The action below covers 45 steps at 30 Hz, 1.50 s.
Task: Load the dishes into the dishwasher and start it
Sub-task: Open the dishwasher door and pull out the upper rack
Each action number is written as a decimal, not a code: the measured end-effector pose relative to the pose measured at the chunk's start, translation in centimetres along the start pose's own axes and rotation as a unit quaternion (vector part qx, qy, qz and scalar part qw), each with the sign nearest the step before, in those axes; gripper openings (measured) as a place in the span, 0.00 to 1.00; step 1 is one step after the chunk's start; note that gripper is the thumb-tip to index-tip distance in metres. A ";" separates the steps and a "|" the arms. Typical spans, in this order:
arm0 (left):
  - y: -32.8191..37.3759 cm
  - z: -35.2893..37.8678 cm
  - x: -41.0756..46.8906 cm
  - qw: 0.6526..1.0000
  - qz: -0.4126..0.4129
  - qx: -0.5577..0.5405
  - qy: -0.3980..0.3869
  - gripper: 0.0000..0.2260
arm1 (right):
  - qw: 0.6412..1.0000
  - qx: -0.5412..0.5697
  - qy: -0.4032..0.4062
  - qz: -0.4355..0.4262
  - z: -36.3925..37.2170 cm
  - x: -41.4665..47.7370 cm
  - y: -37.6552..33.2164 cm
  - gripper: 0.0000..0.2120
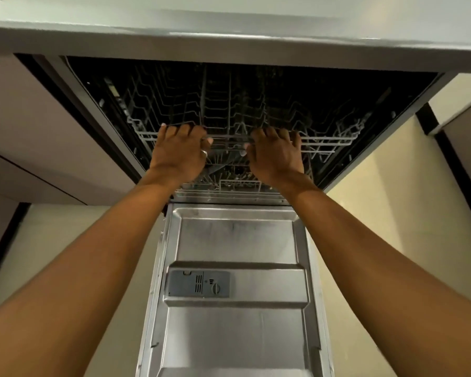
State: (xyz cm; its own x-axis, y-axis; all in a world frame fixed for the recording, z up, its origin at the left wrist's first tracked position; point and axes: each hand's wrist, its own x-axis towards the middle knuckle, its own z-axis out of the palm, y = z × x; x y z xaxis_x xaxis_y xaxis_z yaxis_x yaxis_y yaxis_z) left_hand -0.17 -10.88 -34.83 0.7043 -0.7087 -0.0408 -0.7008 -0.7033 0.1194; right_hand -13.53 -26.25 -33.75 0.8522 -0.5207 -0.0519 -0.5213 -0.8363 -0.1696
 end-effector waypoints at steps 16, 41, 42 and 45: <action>-1.2 0.0 -18.9 0.999 0.033 -0.023 -0.030 0.21 | 0.998 -0.010 -0.061 -0.001 0.6 -18.4 -1.4 0.20; -1.5 0.1 -30.8 0.975 0.006 -0.179 -0.132 0.36 | 0.996 0.020 -0.050 0.064 1.8 -31.5 -4.0 0.31; -1.5 0.0 -31.0 0.973 0.004 -0.185 -0.136 0.37 | 0.996 0.018 -0.049 0.068 1.9 -31.8 -4.1 0.30; -1.7 -0.1 -31.7 0.969 -0.001 -0.198 -0.146 0.37 | 0.996 0.002 -0.044 0.076 2.1 -32.5 -4.5 0.29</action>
State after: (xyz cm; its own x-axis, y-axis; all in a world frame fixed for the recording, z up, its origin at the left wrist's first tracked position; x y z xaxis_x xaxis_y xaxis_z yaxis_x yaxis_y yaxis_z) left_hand -21.32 12.80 -33.65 0.6024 -0.7339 -0.3139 -0.5600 -0.6688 0.4889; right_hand -38.84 -5.20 -33.41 0.7642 -0.6239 -0.1634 -0.6445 -0.7481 -0.1580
